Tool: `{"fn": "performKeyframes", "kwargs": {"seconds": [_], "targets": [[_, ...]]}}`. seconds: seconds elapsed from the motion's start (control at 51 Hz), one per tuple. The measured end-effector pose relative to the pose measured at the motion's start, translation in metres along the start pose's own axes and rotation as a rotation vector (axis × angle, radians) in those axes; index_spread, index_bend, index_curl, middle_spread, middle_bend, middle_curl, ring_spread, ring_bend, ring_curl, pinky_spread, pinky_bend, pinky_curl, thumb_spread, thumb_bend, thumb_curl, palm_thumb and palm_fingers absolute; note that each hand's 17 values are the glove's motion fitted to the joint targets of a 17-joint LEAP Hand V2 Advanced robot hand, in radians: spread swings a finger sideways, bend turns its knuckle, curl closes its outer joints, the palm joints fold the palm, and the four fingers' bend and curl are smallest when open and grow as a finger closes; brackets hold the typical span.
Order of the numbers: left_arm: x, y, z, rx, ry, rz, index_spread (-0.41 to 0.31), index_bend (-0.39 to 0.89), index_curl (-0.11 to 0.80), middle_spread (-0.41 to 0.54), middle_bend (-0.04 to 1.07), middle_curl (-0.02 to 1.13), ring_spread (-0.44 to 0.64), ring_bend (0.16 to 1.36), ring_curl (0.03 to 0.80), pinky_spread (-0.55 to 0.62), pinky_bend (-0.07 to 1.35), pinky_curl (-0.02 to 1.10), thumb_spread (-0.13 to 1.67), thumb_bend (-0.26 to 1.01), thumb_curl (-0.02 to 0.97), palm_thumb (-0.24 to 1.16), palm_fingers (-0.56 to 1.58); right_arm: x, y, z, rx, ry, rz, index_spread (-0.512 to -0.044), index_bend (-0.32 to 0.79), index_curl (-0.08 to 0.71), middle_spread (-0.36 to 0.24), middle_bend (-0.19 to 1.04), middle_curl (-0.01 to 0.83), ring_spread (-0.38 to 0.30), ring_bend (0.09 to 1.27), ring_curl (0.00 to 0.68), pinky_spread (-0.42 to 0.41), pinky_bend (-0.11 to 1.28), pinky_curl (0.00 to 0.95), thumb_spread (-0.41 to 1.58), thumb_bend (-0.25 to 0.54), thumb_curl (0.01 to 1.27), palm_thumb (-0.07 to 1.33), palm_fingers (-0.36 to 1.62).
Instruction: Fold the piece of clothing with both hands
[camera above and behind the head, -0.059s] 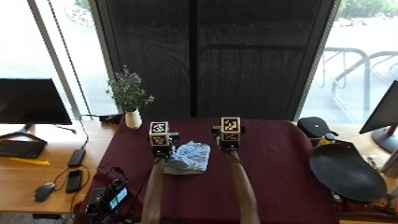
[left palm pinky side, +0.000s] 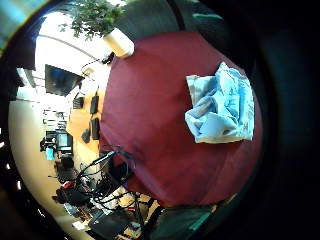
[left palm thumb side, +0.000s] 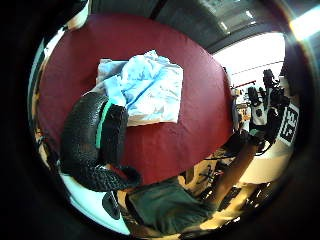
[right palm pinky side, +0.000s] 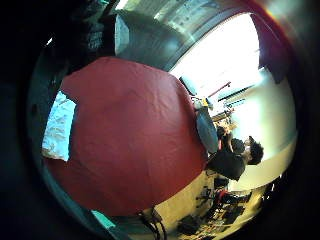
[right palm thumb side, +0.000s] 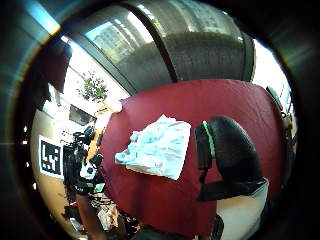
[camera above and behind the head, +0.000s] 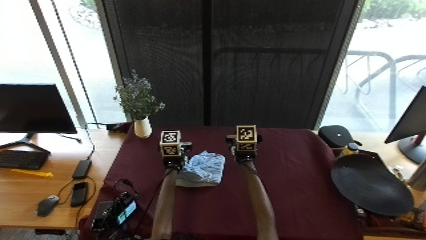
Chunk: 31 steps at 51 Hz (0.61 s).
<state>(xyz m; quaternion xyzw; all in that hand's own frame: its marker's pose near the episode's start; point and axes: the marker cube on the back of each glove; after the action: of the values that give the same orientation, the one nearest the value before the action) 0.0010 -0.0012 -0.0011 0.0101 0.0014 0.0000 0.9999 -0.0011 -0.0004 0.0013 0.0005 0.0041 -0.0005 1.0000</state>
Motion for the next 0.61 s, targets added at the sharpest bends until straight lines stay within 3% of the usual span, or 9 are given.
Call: {"fn": "performKeyframes", "kwargs": {"seconds": [0.137,0.196,0.314,0.431,0.51,0.608], "targets": [[-0.003,0.022,-0.018,-0.046,-0.063,-0.059,-0.060,0.15,0.120,0.004,0.19,0.17,0.14,0.51,0.201,0.27,0.43,0.16,0.96,0.17,0.109,0.29,0.38,0.001,0.009,-0.004,-0.048,0.018,-0.011,-0.228,0.10,0.094,0.021,0.19,0.133,0.092,0.41,0.178,0.199,0.69,0.268,0.92,0.346,0.16,0.53,0.36],[0.002,0.011,-0.006,-0.022,-0.028,-0.022,-0.064,0.15,0.141,0.004,0.19,0.19,0.15,0.52,0.215,0.29,0.44,0.18,1.05,0.16,0.126,0.29,0.37,0.000,0.003,0.001,-0.018,-0.001,-0.007,-0.241,0.11,0.107,0.022,0.19,0.156,0.099,0.42,0.194,0.211,0.70,0.283,1.01,0.340,0.18,0.54,0.35],[0.003,0.024,-0.013,-0.063,-0.059,-0.044,-0.068,0.15,0.177,0.005,0.19,0.23,0.16,0.53,0.235,0.32,0.45,0.20,1.15,0.14,0.155,0.29,0.35,0.003,0.002,0.003,-0.006,-0.011,0.001,-0.256,0.11,0.128,0.024,0.19,0.196,0.107,0.43,0.219,0.223,0.71,0.302,1.13,0.319,0.21,0.56,0.33],[0.005,0.023,-0.018,-0.008,-0.048,-0.030,-0.070,0.15,0.207,0.005,0.19,0.26,0.17,0.54,0.250,0.33,0.46,0.22,1.21,0.12,0.178,0.30,0.34,0.006,0.003,0.003,-0.025,-0.022,0.017,-0.263,0.12,0.147,0.024,0.19,0.227,0.111,0.44,0.239,0.229,0.72,0.315,1.19,0.291,0.24,0.57,0.32],[-0.002,0.038,-0.031,-0.078,-0.136,-0.113,-0.071,0.15,0.224,0.000,0.19,0.28,0.17,0.55,0.259,0.34,0.46,0.23,1.23,0.10,0.192,0.30,0.33,0.010,0.006,-0.001,-0.044,-0.015,0.020,-0.266,0.12,0.158,0.025,0.19,0.244,0.112,0.44,0.250,0.231,0.72,0.322,1.22,0.271,0.25,0.58,0.31],[0.011,0.029,-0.037,-0.013,-0.011,0.005,-0.072,0.15,0.242,-0.001,0.19,0.29,0.17,0.56,0.268,0.34,0.46,0.25,1.25,0.09,0.209,0.31,0.32,0.010,0.000,-0.001,-0.035,-0.007,0.025,-0.267,0.12,0.170,0.025,0.19,0.262,0.113,0.45,0.262,0.232,0.73,0.329,1.24,0.248,0.27,0.59,0.30]]}}
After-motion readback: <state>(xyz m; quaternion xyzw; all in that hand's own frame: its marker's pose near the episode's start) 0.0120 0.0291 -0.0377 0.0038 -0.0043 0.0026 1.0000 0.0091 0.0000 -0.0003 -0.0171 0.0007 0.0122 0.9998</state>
